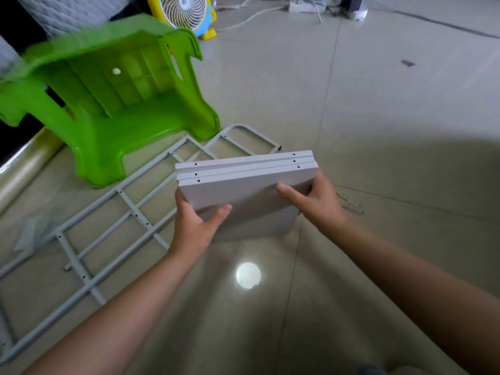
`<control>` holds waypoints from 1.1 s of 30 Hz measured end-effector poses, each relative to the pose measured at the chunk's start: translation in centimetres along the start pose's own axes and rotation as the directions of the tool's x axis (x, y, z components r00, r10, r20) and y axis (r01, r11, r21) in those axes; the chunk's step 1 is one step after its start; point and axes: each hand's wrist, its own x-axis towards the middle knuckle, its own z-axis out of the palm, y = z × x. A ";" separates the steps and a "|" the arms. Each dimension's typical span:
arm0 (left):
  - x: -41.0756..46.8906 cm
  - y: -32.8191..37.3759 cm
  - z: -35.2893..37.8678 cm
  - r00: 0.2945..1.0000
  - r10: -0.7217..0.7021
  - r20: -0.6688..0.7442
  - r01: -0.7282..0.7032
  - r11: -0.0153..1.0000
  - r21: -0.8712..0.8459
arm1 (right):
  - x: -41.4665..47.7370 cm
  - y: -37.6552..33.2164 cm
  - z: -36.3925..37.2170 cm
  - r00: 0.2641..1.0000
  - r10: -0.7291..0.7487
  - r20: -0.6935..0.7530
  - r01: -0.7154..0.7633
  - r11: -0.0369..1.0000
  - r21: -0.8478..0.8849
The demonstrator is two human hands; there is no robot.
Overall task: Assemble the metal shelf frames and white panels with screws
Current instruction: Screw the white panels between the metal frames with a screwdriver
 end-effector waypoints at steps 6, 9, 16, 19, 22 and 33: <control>-0.8 -2.3 -0.3 0.996 -0.060 0.067 0.041 0.966 0.254 | -0.4 3.5 0.4 0.989 0.015 0.145 -0.004 0.997 -0.073; 0.4 -2.5 -0.5 0.997 -0.011 0.076 -0.033 0.837 0.547 | 0.4 4.0 0.4 0.994 -0.048 0.099 0.067 0.978 -0.200; 3.5 1.3 9.0 0.941 -0.209 0.266 -0.036 0.720 0.693 | 2.8 6.6 -6.8 0.909 0.343 -0.238 -0.406 0.858 -0.315; 3.1 2.5 16.9 0.882 -0.303 0.361 -0.069 0.676 0.734 | 2.3 9.5 -12.8 0.794 0.479 -0.374 -0.577 0.789 -0.213; 1.3 4.4 24.5 0.810 -0.392 0.437 -0.046 0.700 0.713 | 1.5 11.8 -19.2 0.680 0.578 -0.451 -0.700 0.696 -0.162; -0.3 5.1 37.2 0.642 -0.417 0.644 -0.183 0.732 0.656 | 2.8 18.6 -28.3 0.493 0.655 -0.572 -0.867 0.421 -0.265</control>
